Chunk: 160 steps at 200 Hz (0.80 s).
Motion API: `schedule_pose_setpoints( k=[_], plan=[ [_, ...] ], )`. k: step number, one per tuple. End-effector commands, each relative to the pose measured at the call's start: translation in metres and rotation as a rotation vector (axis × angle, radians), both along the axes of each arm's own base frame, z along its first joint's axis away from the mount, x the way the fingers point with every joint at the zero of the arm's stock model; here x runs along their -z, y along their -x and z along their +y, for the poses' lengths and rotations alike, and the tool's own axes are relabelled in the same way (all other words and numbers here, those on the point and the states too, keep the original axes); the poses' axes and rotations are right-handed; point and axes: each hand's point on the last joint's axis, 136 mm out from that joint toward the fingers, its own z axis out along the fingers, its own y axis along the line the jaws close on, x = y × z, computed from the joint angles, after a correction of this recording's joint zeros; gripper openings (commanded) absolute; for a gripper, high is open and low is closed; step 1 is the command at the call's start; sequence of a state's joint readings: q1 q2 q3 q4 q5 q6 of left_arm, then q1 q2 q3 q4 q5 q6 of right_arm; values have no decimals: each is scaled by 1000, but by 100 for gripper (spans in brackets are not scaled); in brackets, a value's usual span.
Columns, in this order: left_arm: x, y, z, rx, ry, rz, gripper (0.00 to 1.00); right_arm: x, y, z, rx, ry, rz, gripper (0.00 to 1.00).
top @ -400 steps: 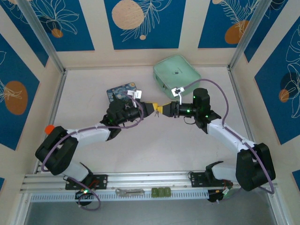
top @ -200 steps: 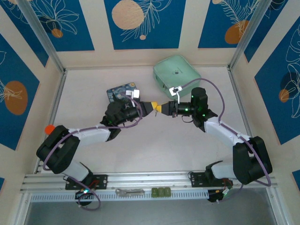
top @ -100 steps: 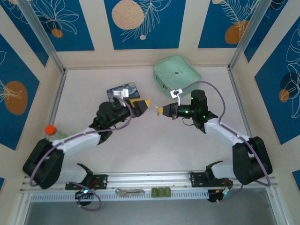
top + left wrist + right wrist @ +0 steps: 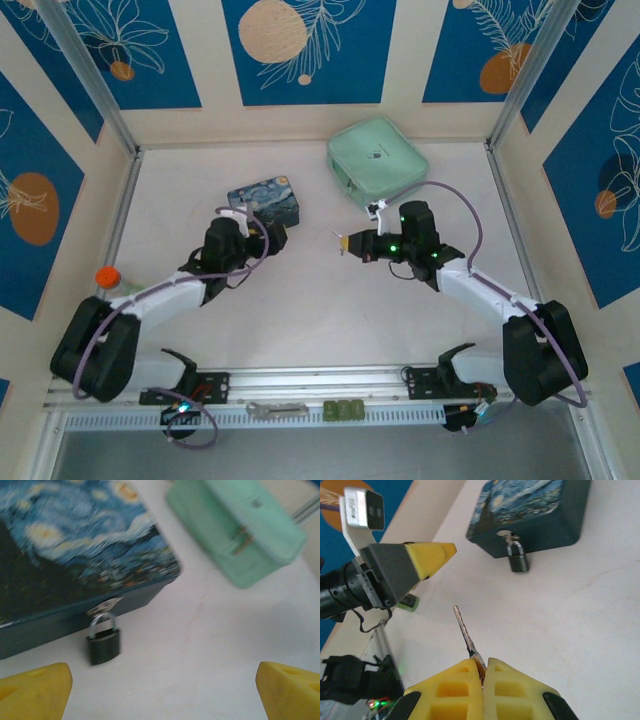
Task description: Unlock the padlock with the key
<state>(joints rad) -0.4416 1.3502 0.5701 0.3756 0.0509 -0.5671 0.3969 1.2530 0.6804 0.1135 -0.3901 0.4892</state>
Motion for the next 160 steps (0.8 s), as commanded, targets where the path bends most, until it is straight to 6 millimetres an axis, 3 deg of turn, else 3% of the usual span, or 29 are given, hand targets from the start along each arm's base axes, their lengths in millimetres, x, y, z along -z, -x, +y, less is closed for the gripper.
schedule_pose_setpoints(
  k=[1, 56, 107, 160],
  plan=[
    [19, -14, 4, -5, -38, 27, 90, 4, -5, -6, 59, 52, 1, 0],
    [65, -46, -14, 36, -2, 107, 75, 5, -4, -4, 59, 62, 6, 0],
    [84, -61, -16, 15, -14, 111, 70, 3, -4, -4, 49, 70, -1, 0],
    [96, -57, -27, 65, 39, 138, 43, 4, -9, -2, 47, 72, 5, 0]
  ],
)
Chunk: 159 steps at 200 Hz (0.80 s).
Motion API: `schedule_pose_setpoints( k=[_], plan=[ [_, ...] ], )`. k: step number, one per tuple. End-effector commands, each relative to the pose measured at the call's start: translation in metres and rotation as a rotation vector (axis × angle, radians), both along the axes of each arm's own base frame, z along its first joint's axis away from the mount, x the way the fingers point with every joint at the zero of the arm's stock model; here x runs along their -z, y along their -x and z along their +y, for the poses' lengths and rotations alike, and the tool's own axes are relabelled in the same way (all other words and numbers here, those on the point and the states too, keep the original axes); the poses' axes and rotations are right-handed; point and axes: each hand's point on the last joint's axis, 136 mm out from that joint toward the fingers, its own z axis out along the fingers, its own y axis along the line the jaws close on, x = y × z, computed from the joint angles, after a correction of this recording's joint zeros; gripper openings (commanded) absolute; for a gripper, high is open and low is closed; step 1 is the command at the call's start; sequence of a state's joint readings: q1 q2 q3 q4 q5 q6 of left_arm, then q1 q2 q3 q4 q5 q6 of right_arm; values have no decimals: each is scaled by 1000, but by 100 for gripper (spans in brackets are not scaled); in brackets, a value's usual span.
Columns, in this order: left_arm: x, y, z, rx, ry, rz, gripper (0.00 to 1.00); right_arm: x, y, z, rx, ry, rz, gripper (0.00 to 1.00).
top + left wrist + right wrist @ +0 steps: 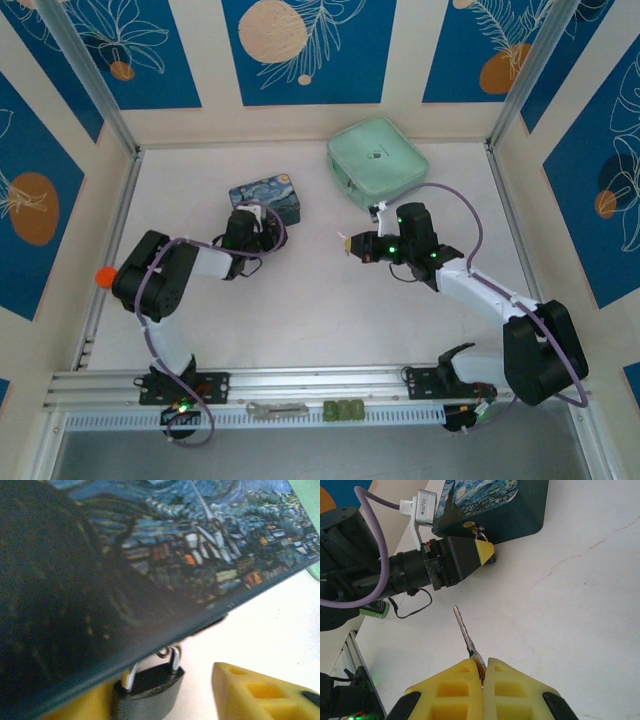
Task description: Unlock the padlock with the key
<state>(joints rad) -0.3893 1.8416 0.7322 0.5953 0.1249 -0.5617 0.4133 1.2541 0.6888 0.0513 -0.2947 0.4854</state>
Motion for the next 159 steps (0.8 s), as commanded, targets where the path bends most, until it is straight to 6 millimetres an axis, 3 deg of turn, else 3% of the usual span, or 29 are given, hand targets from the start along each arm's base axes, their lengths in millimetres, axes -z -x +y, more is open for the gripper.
schedule_pose_setpoints(
  k=[1, 80, 107, 159],
  plan=[
    [8, 2, -12, 47, 56, 27, 43, -9, -5, 5, -15, 3, -21, 0],
    [-2, 3, -25, 93, 126, 46, 0, 1, -10, 6, -14, 13, 0, 0],
    [-24, 6, -35, 117, 225, 58, 0, 12, -9, 8, -26, 8, 41, 0],
    [-90, 12, -65, 205, 602, 69, 0, 30, -12, 23, -29, -95, 243, 0]
  ],
)
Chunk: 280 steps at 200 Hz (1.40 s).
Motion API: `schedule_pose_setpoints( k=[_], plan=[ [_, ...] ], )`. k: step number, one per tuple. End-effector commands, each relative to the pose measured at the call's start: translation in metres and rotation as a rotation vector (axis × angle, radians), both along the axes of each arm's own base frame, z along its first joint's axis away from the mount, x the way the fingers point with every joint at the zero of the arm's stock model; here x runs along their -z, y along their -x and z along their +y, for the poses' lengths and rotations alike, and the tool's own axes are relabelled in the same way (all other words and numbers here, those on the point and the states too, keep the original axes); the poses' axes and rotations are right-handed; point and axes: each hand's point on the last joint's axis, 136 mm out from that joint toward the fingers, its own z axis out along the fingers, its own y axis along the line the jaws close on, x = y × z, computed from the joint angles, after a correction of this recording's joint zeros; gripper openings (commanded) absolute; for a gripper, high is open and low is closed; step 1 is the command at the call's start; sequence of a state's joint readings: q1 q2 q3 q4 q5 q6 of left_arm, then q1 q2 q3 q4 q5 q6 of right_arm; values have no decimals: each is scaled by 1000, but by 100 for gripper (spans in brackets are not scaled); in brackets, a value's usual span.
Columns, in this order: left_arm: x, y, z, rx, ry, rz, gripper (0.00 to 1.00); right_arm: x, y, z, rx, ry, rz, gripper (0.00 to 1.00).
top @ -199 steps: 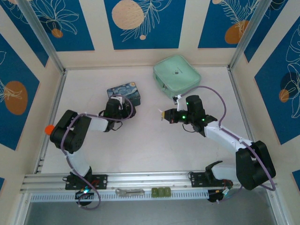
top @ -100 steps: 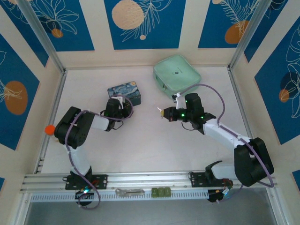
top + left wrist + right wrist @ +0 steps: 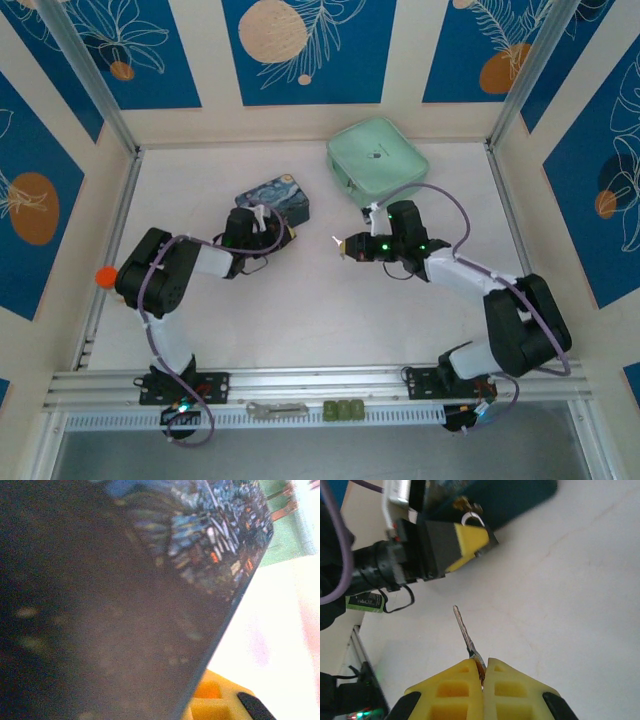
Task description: Unlock the padlock with the key
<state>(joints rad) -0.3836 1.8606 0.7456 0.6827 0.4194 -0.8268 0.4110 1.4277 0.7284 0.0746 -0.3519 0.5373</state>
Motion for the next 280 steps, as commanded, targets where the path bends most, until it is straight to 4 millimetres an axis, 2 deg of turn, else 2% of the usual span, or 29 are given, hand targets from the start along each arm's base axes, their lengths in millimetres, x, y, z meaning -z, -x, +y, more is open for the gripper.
schedule_pose_setpoints(
  k=[1, 32, 55, 130, 177, 280],
  plan=[
    [-68, -4, -23, 66, 275, -66, 0, -6, -3, 12, -8, -91, 92, 0],
    [-90, -6, -25, 38, 472, -64, 0, -2, -2, 26, -36, -206, 145, 0],
    [-98, -6, -25, 30, 543, -66, 0, 1, -4, 35, -62, -250, 170, 0],
    [-92, 5, -25, 32, 581, -40, 0, -11, -18, 65, -130, -307, 152, 0],
    [-93, 9, -28, 44, 581, -41, 0, -9, -35, 70, -102, -303, 124, 0],
    [-96, 13, -32, 52, 590, -34, 0, 4, -49, 71, -84, -255, 111, 0]
  ],
)
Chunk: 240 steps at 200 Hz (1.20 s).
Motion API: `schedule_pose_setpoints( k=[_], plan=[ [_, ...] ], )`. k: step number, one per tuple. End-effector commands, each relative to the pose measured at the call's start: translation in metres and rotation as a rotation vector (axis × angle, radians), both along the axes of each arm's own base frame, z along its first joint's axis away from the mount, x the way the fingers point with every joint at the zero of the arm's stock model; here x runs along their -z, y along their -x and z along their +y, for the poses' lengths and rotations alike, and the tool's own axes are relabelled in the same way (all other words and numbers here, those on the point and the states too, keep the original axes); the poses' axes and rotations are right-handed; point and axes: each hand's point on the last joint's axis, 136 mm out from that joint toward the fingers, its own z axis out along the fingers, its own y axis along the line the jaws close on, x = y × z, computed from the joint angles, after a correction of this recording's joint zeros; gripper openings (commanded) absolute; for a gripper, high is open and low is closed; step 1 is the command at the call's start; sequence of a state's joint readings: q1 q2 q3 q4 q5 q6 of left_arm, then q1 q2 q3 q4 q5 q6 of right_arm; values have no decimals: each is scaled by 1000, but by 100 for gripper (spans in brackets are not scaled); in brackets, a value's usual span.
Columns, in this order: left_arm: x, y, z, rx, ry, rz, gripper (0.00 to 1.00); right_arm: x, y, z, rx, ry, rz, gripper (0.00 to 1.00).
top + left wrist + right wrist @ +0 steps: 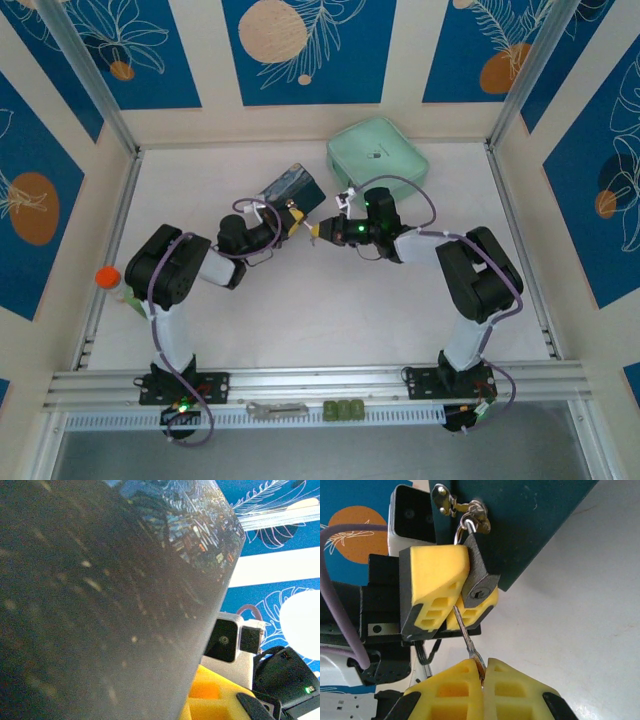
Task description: Unlock the padlock with the key
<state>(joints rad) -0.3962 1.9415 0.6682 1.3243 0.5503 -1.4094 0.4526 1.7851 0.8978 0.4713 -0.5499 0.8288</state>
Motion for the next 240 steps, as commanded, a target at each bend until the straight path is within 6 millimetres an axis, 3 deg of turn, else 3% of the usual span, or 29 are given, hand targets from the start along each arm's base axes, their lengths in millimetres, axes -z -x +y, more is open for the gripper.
schedule_pose_setpoints(
  k=[1, 59, 118, 188, 240],
  plan=[
    [-21, 8, -7, 36, 40, -73, 0, 8, -3, 3, -9, 20, 4, 0],
    [-19, 8, -9, 38, 41, -68, 0, 14, -3, 0, -4, 36, 10, 0],
    [-15, 12, -10, 44, 35, -56, 0, 6, -9, 2, -7, 12, -10, 0],
    [-14, 12, -10, 40, 32, -58, 0, 5, -1, -9, 3, 12, -5, 0],
    [-14, 13, -13, 45, 33, -60, 0, 3, -1, -1, -15, -4, -14, 0]
  ],
)
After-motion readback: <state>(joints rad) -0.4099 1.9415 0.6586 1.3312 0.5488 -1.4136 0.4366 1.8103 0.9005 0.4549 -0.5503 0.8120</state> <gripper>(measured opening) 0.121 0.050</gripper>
